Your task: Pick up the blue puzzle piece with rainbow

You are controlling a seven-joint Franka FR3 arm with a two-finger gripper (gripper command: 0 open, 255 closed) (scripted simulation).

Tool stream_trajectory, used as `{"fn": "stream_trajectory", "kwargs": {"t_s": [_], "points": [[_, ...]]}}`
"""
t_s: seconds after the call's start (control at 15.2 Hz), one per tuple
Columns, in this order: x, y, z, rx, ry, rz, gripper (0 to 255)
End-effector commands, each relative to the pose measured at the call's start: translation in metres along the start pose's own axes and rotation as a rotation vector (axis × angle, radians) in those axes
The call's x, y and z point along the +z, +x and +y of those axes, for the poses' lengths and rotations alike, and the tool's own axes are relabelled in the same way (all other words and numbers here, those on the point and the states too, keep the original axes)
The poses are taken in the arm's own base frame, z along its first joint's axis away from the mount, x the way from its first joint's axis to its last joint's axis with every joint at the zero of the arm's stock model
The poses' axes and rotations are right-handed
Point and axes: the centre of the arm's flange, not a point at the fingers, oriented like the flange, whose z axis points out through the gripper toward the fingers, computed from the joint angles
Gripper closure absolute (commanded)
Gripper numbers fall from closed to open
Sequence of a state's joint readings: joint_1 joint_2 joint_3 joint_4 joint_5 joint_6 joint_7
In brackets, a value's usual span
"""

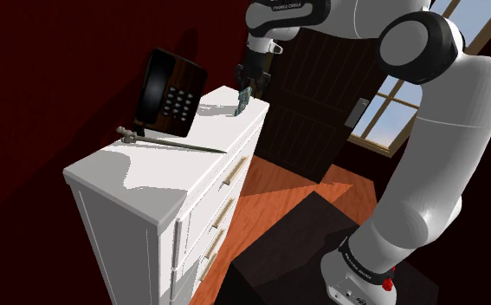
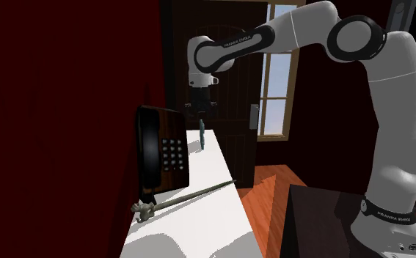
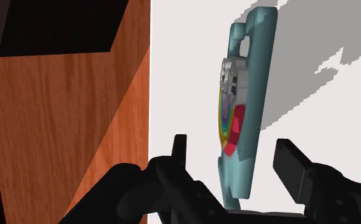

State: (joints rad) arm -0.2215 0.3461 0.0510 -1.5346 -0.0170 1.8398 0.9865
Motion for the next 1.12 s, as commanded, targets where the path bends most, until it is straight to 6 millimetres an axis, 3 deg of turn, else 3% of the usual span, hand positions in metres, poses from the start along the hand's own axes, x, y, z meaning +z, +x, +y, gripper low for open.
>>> {"fn": "stream_trajectory", "kwargs": {"t_s": [0.0, 0.53, 1.06], "points": [[0.001, 0.0, 0.0, 0.0, 0.0, 0.0, 255], [0.001, 0.0, -0.001, 0.0, 0.0, 0.0, 255], [-0.041, -0.001, 0.001, 0.0, 0.0, 0.0, 255]]}}
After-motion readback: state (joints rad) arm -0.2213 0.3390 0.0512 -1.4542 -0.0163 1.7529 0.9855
